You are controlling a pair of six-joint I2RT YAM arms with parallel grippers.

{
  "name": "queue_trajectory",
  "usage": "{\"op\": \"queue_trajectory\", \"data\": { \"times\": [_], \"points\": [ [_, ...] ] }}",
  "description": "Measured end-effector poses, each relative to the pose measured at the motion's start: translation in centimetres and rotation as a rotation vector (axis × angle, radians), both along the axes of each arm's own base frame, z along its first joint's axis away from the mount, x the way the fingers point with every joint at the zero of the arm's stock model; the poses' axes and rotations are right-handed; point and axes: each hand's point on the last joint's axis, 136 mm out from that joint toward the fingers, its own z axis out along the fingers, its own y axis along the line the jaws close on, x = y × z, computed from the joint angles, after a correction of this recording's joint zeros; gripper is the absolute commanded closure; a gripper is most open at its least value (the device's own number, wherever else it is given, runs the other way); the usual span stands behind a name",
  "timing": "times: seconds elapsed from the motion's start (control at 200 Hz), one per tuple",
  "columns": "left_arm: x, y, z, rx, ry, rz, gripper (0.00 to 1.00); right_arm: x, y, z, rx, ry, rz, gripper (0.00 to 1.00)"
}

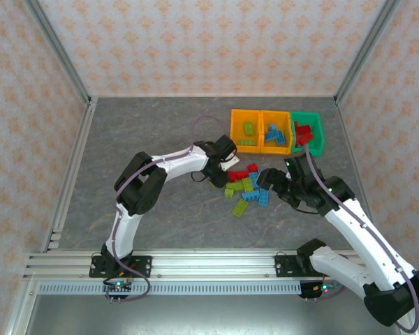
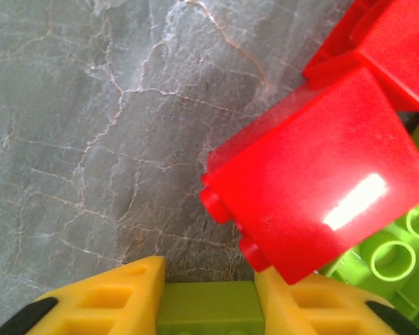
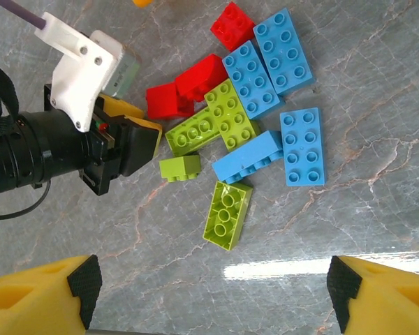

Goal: Sort the legos into containers by color

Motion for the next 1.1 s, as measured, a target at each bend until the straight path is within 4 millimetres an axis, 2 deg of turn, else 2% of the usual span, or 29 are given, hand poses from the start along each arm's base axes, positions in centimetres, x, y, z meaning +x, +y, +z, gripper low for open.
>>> {"op": "queue_trajectory", "data": {
  "times": [0.15, 0.22, 0.28, 0.385, 0.455, 0.515, 0.626, 0.726, 0.871, 1.001, 1.101],
  "points": [
    [-0.7, 0.1, 0.4, -0.022, 0.015, 0.003, 0.72, 0.5, 0.3, 1.1, 0.014, -0.018, -0.005, 0.14],
    [-1.2, 0.1, 1.4, -0.048, 0.017, 0.013, 0.72, 0.7, 0.3, 1.4, 0.015, -0.028, -0.009, 0.14],
    [-1.3, -0.1, 3.5, -0.091, -0.005, 0.023, 0.72, 0.9, 0.1, 1.6, 0.01, -0.037, -0.019, 0.14],
    [-0.5, -1.1, 9.3, -0.207, -0.105, 0.049, 0.72, 1.3, -0.2, 1.7, -0.001, -0.054, -0.039, 0.14],
    [1.1, -2.0, 13.2, -0.281, -0.199, 0.063, 0.72, 1.6, -0.3, 1.9, 0.0, -0.066, -0.052, 0.14],
    [3.2, -3.2, 16.3, -0.336, -0.292, 0.085, 0.72, 1.8, -0.3, 2.0, 0.001, -0.076, -0.063, 0.14],
    [8.0, -5.4, 19.3, -0.396, -0.436, 0.124, 0.72, 2.1, -0.5, 2.2, -0.002, -0.09, -0.079, 0.14],
    [12.5, -7.3, 18.9, -0.414, -0.51, 0.156, 0.72, 2.0, -0.9, 2.5, 0.0, -0.106, -0.098, 0.14],
    [17.6, -8.9, 15.0, -0.388, -0.551, 0.184, 0.68, 1.5, -1.6, 3.2, 0.017, -0.145, -0.128, 0.14],
    [20.4, -9.7, 12.7, -0.364, -0.58, 0.187, 0.57, 1.1, -2.1, 3.6, 0.026, -0.17, -0.151, 0.14],
    [20.6, -9.7, 12.6, -0.355, -0.581, 0.181, 0.5, 1.1, -2.3, 3.5, 0.019, -0.17, -0.157, 0.12]
  ]
}}
